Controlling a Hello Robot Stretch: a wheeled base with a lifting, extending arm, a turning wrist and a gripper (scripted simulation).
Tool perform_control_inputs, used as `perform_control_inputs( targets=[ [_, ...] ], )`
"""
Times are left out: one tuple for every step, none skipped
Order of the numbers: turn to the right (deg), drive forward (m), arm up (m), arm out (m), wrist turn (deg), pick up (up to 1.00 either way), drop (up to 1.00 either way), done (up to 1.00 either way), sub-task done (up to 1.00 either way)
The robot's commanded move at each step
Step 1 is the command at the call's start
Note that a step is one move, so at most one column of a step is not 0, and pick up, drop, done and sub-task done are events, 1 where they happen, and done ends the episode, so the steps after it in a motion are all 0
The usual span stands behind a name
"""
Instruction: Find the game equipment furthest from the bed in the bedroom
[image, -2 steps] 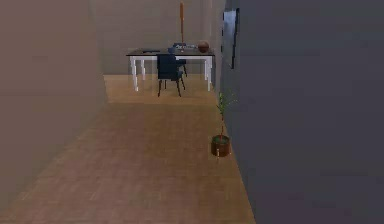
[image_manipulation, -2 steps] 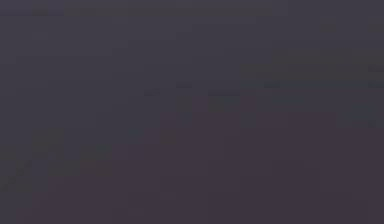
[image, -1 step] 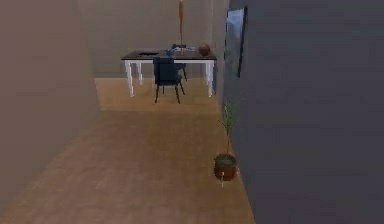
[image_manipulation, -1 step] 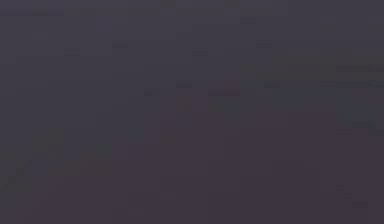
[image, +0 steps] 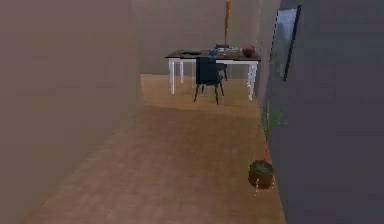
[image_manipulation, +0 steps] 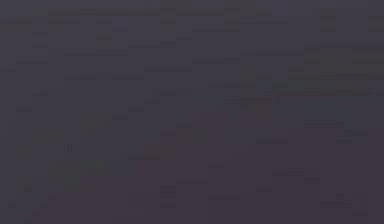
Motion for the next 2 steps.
perform_control_inputs(
  targets=[
    [0.0, 1.00, 0.00, 0.00, 0.0, 0.00, 0.00, 0.00, 0.00],
    [-3.0, 0.00, 0.00, 0.00, 0.0, 0.00, 0.00, 0.00, 0.00]
  ],
)
